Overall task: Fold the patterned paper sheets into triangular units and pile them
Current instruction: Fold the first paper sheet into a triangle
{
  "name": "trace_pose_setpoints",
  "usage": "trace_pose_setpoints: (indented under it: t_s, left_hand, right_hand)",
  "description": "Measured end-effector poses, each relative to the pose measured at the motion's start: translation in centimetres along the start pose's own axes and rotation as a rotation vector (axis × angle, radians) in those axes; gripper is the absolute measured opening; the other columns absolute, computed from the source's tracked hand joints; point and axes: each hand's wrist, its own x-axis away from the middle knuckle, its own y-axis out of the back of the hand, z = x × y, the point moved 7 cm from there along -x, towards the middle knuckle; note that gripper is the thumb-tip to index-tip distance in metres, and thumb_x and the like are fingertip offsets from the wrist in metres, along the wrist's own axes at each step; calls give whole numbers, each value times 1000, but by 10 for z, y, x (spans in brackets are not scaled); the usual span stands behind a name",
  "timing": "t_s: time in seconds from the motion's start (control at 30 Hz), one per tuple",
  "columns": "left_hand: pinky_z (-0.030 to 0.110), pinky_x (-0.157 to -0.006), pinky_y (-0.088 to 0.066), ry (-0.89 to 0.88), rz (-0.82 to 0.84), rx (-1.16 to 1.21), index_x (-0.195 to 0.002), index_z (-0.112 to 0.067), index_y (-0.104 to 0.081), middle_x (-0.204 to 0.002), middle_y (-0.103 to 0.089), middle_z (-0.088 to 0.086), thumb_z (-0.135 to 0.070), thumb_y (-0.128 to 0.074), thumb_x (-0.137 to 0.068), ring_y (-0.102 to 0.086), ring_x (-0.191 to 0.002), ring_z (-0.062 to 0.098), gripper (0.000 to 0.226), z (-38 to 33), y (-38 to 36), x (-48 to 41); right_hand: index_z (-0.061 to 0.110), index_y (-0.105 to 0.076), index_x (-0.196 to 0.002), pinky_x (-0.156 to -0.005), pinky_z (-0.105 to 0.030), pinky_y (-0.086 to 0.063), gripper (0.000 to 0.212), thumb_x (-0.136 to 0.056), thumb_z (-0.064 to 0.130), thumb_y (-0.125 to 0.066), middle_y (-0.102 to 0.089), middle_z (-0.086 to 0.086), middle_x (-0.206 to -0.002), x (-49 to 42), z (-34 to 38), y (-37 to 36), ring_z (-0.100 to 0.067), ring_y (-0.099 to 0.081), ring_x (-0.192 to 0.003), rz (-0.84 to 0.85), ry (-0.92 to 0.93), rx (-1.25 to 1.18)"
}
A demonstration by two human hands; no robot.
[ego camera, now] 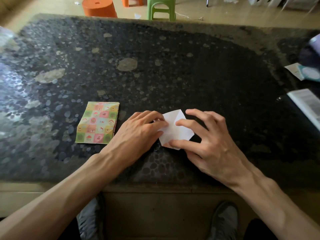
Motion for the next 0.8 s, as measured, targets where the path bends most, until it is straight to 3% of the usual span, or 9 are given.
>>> trace_pose_setpoints:
  t_s: [0.13,0.2,0.3,0.43,0.67,0.8]
  left_hand:
    - [39,-97,-50,2,-6,15,-126,-24,-70,-131,-62,-4,-26,-63,-96,-60,-120,18,30,0,1,2]
    - [38,-98,-49,17,-2,38,-126,-25,-70,-131,-62,-6,-28,-61,-97,-59,-121,17,30,1,1,1]
    - [36,-100,-48,38,16,77,-126,-27,-70,-132,-61,-7,-31,-58,-98,-58,-123,15,31,2,2,1]
    - [36,-103,-48,56,46,141,-127,-32,-69,-134,-60,-11,-30,-65,-97,-56,-126,12,30,5,3,0]
    - [31,-106,-45,70,84,231,-124,-37,-69,-135,-59,-17,-31,-71,-91,-50,-130,2,34,8,7,3]
    - [39,-110,-44,58,97,241,-124,-35,-69,-138,-56,-15,-30,-70,-91,-47,-135,6,33,8,4,5]
  right_hand:
    - [29,-77,-114,-113,-46,-35,19,-100,30,-65,-67,-1,-129,1,3,-4,-29,-52,-134,-28,38,-32]
    - [25,-76,-115,-101,-37,-45,19,-102,32,-64,-70,1,-117,2,1,-9,-22,-62,-116,-5,22,-118]
    - [24,-78,-113,-84,-29,-53,21,-101,35,-64,-69,5,-109,4,-4,-17,-13,-63,-100,42,-55,-256]
    - [29,-78,-110,-82,-30,-55,24,-100,42,-60,-64,15,-109,4,-14,-26,-6,-57,-103,82,-186,-412]
    - [35,-77,-106,-86,-30,-54,14,-95,40,-70,-64,25,-101,-3,-27,-37,-7,-58,-106,65,-367,-658]
    - [35,-78,-102,-88,-33,-53,15,-94,44,-70,-61,23,-99,-7,-29,-42,-6,-55,-105,123,-378,-669]
